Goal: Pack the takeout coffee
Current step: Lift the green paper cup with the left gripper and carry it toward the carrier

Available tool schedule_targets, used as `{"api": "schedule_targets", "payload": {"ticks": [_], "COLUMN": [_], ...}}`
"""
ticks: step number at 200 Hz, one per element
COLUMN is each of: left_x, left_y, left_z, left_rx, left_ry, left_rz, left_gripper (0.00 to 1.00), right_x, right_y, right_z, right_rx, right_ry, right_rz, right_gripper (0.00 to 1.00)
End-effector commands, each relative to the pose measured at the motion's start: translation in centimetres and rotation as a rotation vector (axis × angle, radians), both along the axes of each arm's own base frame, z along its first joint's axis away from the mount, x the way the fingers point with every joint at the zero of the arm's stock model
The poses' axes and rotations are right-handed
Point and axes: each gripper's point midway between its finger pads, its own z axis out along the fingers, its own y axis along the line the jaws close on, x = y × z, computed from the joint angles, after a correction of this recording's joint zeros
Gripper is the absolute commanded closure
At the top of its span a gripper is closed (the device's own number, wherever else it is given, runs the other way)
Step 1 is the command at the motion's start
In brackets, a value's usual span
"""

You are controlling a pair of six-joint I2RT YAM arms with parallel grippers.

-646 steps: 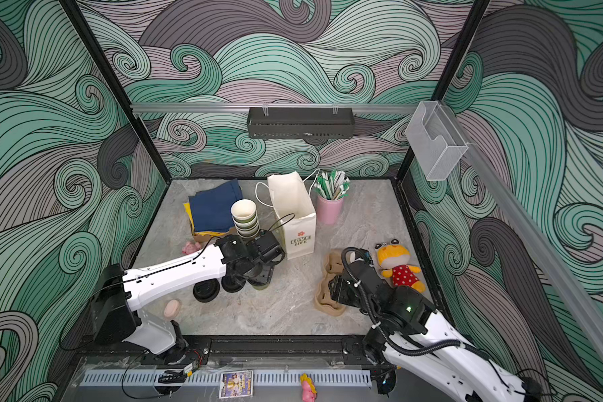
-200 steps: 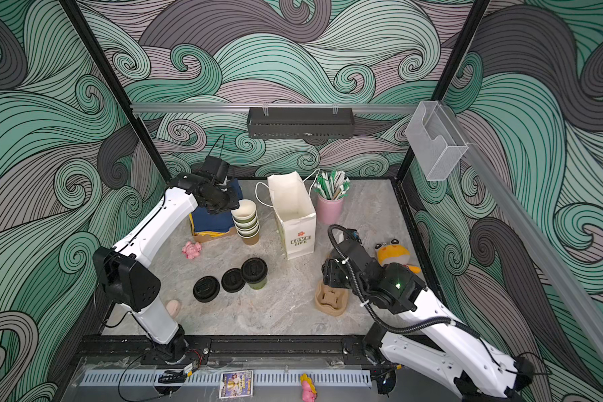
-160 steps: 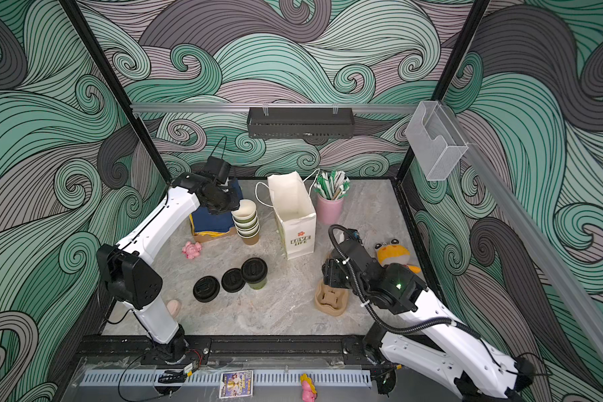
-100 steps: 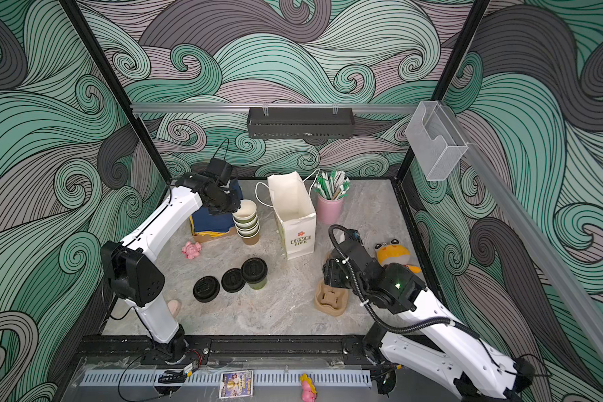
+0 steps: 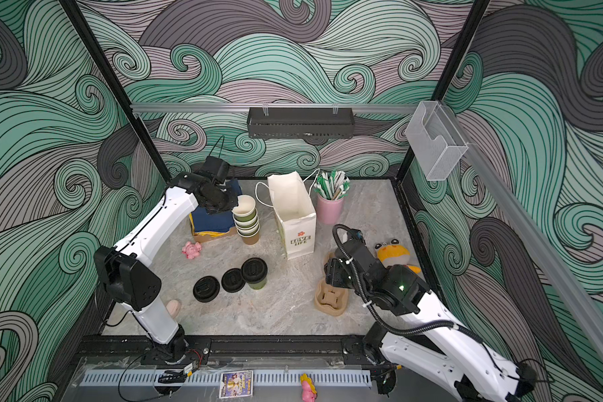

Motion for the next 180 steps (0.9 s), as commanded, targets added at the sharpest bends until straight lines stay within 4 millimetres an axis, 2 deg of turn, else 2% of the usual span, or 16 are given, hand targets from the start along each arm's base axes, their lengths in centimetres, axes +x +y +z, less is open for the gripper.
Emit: {"api": "schedule_targets", "payload": {"ticks": [1,23,59,79,93,98,132,152,180], "left_x": [0.2,-0.1,-1.2,-3.3,-4.9,-6.2,-11.3,-14.2,-18.3], "left_y": [1.1,1.1,1.0,1.6,2.0,2.3,2.4,1.0,-1.5], "left_z": [3.9,5.1,9.1,11.1,11.5,12.5,12.6,11.9,9.6], "left_rx": [-0.049,-0.074,-0.131,-0.132,-0.141,-0.152,-0.165,-0.176,-0.163], "left_ry": [-0.132,-0.159,-0.234,-0.263,-0.257,-0.279,-0.249,-0.226,-0.157], "left_rz": [0.067,0.071,0.054,0.038,0.029,0.023,-0.023,-0.086,-0.184], "left_gripper": [0.97,0.98,0.98,0.98,0.98,0.99,1.0,1.0,0.99], "right_x": [0.0,0.1,0.1,-0.1,0.0,0.0,0.1,-0.1,-0.3], "right_y": [-0.2,0.0,0.0,0.2,0.2,0.2,0.3,0.1,-0.4], "right_z": [0.3,0.6,1.3,1.1,1.1,1.1,0.8,0.6,0.2], "right_rx": [0.006,0.013,0.022,0.026,0.01,0.006,0.001,0.007,0.014], "right_ry": [-0.007,-0.008,-0.021,-0.004,0.004,0.006,0.021,0.02,0.029], "right_rz": [-0.007,0.0,0.005,0.016,0.025,0.026,0.034,0.028,0.018], "right_gripper": [0.34,0.34,0.34,0.34,0.34,0.34,0.34,0.34,0.34]}}
